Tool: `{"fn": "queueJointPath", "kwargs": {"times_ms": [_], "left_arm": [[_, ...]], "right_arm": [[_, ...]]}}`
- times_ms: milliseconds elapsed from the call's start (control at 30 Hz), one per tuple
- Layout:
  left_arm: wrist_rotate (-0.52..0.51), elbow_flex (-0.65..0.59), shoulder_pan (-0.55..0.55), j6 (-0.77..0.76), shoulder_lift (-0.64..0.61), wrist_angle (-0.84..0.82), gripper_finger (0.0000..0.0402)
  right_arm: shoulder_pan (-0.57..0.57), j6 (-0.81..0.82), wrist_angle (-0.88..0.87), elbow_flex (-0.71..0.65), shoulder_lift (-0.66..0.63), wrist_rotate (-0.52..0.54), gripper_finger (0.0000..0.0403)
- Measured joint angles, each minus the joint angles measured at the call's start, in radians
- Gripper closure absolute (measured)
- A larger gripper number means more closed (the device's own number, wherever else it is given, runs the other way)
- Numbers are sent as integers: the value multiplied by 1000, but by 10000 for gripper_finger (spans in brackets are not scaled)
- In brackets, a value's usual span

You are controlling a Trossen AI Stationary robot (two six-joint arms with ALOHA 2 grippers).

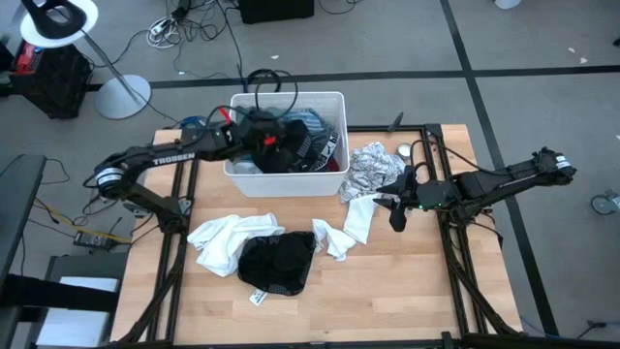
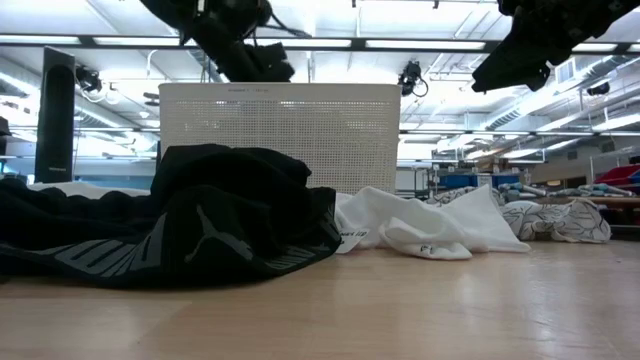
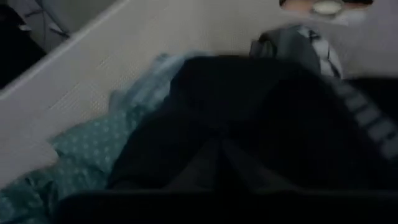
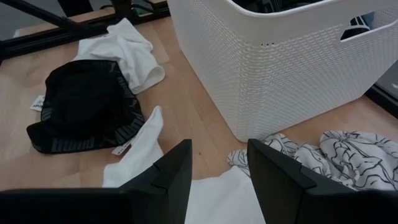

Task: Sort clothes
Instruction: Put the black boxer into the white laundry bin

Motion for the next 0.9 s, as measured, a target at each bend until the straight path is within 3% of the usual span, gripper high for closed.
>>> {"fn": "queueJointPath", "kwargs": {"times_ms": [200,367,467,667,767,900], "left_arm": [[-9,-36,26,5,1,3,308],[-14,12,32,1,-7,-33,255],[-13,79,26,-53,-8,-95,247],[5,272,23,-73,-8,-381,246],[67,349,-1,-68,-10,-533,245],[204,358,-83,-6,-52,-545,245]], "right_arm": [[0,0,0,0,0,3,247],[0,8,2,0,0,5,247],[0,20,2,0,0,7,247],[0,27,19,0,0,11,247],[0,9,62,0,0,13,247],[0,-46,139,0,22,1,247]]}}
